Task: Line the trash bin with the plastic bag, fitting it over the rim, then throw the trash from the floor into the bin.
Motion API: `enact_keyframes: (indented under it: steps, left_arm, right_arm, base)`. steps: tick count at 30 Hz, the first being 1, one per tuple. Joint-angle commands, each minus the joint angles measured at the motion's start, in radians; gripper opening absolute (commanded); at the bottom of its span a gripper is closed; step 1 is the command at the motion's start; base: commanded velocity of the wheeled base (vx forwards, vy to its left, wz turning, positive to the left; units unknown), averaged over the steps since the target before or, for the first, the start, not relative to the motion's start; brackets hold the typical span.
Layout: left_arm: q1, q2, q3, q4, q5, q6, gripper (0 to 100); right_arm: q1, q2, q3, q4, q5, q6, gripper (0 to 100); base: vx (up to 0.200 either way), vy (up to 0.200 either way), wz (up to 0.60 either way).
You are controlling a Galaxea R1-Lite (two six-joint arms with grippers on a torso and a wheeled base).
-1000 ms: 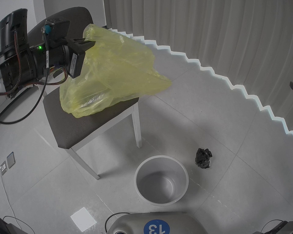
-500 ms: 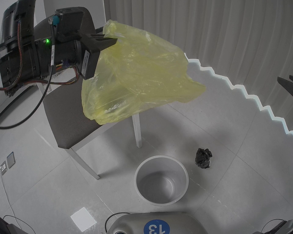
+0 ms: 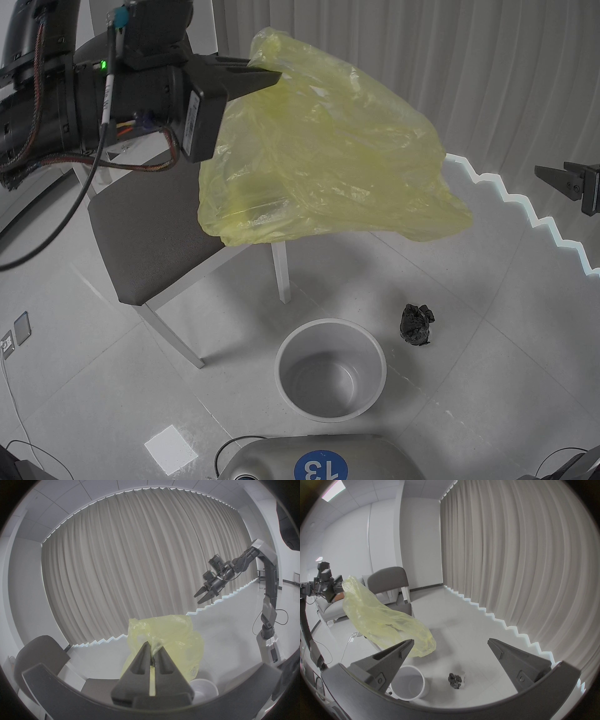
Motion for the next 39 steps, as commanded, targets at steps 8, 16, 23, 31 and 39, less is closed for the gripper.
enact_keyframes:
  steps: [8,16,23,31,39]
  left_arm:
    - [-0.058,0.003,-0.022,0.004,-0.015,0.002,0]
    - [-0.078,-0.001,-0.022,0.003,-0.018,0.000,0]
    - [-0.090,-0.003,-0.022,0.000,-0.018,0.000,0]
    - [-0.096,0.002,-0.045,-0.002,-0.027,0.000,0]
    - [-0.099,0.006,-0.051,-0.006,-0.033,0.000,0]
  right_arm:
    - [0.004,0.142,-0.027,0.006,0.008,0.006,100]
    - [0.013,0.158,-0.001,0.008,0.056,0.011,100]
    - [0.042,0.189,0.038,0.008,0.059,0.028,100]
    - [0.086,0.206,0.038,0.006,0.080,0.089,100]
    - [0.122,0.203,0.042,0.003,0.080,0.101,100]
  base:
    - [0.000,0.000,0.00]
    - [0.000,0.000,0.00]
    - [0.000,0.000,0.00]
    - [0.000,0.000,0.00]
    - [0.000,0.000,0.00]
